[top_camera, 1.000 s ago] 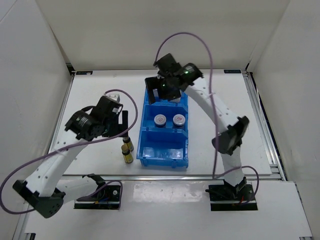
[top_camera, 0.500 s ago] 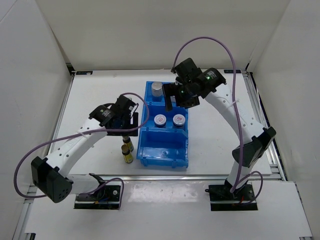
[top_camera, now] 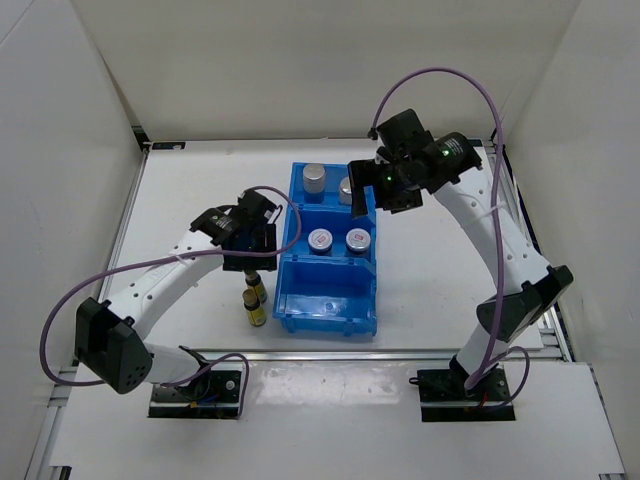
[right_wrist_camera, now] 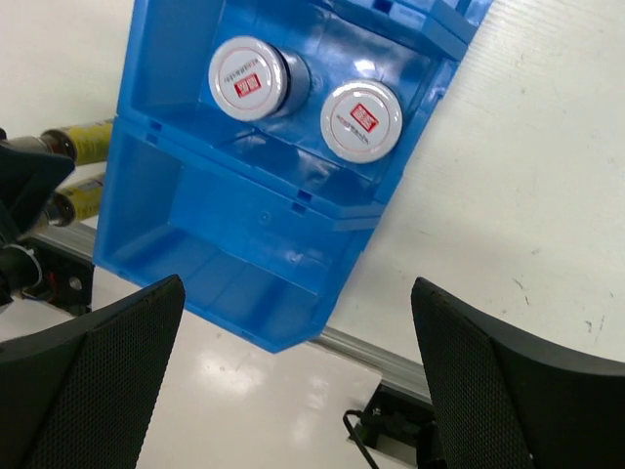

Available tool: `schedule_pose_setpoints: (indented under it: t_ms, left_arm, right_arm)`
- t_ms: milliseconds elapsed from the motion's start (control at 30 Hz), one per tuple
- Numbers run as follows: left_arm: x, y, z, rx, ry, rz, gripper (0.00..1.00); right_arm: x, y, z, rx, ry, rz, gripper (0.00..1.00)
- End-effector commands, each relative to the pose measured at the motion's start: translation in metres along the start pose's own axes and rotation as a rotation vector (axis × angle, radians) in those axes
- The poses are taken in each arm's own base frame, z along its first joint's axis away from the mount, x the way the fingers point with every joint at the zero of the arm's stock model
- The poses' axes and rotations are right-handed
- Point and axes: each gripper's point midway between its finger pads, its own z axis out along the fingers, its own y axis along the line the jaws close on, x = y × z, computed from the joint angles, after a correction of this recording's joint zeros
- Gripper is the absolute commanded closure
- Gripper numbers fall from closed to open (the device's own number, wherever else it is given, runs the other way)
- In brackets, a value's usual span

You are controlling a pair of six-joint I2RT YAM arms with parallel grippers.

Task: Organize the condiment bottles

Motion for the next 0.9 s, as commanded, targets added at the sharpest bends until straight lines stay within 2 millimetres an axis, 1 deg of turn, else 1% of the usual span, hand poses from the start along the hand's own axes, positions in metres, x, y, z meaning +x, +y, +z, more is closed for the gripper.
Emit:
schedule_pose_setpoints:
  t_ms: [0,100,167,233,267,333,400,433,467,567,600,667,700,733,767,800,833,867]
  left_arm:
    - [-0.005,-0.001,0.001,0.005,-0.021,-0.023,0.24]
    - [-0.004,-0.001,0.003,0.000,-0.013,-0.020,0.28]
    - [-0.004,-0.001,0.003,0.000,-0.013,-0.030,0.29]
    - [-0.001,0.000,0.005,-0.005,-0.005,-0.028,0.29]
    - [-0.001,-0.001,0.005,-0.005,-0.005,-0.037,0.29]
    - [-0.001,-0.001,0.005,-0.005,-0.005,-0.037,0.32]
    - [-0.001,-0.001,0.005,-0.005,-0.005,-0.037,0.39]
    - [-0.001,-0.001,0.005,-0.005,-0.005,-0.037,0.44]
    - [0.002,0.000,0.007,-0.010,0.003,-0.047,0.49]
    - [0.001,0.002,0.005,-0.013,-0.009,-0.049,0.49]
    - [0.001,0.006,0.005,-0.018,-0.009,-0.058,0.49]
    - [0.001,0.006,0.005,-0.018,-0.009,-0.058,0.51]
    - [0.002,0.009,0.005,-0.027,-0.002,-0.064,0.55]
    - [-0.001,0.008,0.004,-0.022,-0.009,-0.067,0.57]
    - [-0.001,0.008,0.003,-0.022,-0.009,-0.056,0.60]
    - [-0.005,0.009,0.002,-0.020,-0.020,-0.067,0.73]
    - [-0.009,0.010,0.000,-0.026,-0.034,-0.060,0.83]
    - [-0.017,0.010,-0.007,-0.028,-0.055,-0.064,0.89]
  right_arm:
    - [0.006,-0.002,-0.013,-0.017,-0.012,-0.016,0.00]
    - [0.007,-0.005,-0.015,-0.012,-0.014,-0.008,0.00]
    - [0.008,-0.011,-0.013,-0.010,-0.005,0.010,0.00]
    - [0.008,-0.011,-0.016,-0.012,-0.014,0.009,0.00]
    - [0.010,-0.011,-0.014,-0.010,-0.005,0.010,0.00]
    - [0.010,-0.012,-0.014,-0.010,-0.005,0.010,0.00]
    - [0.012,-0.012,-0.013,-0.007,0.004,0.010,0.00]
    - [0.012,-0.012,-0.016,-0.010,-0.005,0.010,0.00]
    - [0.014,-0.013,-0.014,-0.007,0.004,0.010,0.00]
    - [0.015,-0.017,-0.015,0.015,-0.003,0.010,0.00]
    - [0.017,-0.018,-0.017,0.015,-0.004,0.010,0.00]
    - [0.020,-0.025,-0.019,0.051,-0.006,0.002,0.00]
    - [0.022,-0.028,-0.021,0.061,-0.009,0.002,0.00]
    - [0.021,-0.029,-0.025,0.071,-0.026,0.001,0.00]
    - [0.023,-0.033,-0.023,0.086,-0.018,0.001,0.00]
    - [0.025,-0.035,-0.025,0.094,-0.023,0.001,0.00]
    - [0.024,-0.038,-0.026,0.113,-0.029,0.001,0.00]
    - [0.026,-0.039,-0.028,0.112,-0.031,-0.008,0.00]
